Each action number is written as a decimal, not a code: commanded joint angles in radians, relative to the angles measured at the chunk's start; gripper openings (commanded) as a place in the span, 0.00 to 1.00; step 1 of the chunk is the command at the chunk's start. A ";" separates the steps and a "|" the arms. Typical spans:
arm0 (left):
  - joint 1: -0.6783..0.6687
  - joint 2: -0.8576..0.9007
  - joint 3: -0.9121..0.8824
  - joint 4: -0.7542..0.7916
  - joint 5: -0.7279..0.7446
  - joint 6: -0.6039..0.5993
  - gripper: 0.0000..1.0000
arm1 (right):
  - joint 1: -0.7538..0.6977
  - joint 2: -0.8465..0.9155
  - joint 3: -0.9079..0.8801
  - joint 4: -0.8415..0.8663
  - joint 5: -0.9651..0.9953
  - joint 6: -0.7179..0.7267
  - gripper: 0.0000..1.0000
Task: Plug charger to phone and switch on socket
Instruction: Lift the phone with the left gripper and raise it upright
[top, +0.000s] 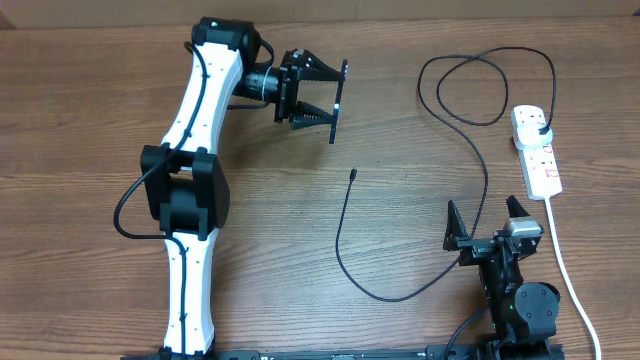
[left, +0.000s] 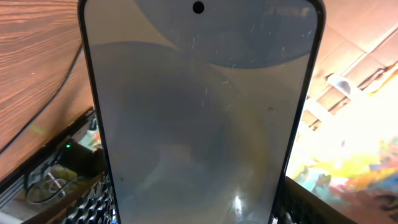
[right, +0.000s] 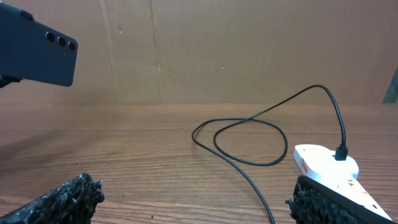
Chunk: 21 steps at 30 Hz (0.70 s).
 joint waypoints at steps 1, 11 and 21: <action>0.017 -0.005 0.026 -0.003 0.093 -0.008 0.71 | -0.003 -0.008 -0.011 0.008 0.006 0.003 1.00; 0.029 -0.005 0.026 -0.003 0.093 -0.040 0.70 | -0.003 -0.008 -0.011 0.008 0.006 0.003 1.00; 0.030 -0.005 0.026 -0.003 0.093 -0.079 0.70 | -0.003 -0.008 -0.011 0.008 0.006 0.003 1.00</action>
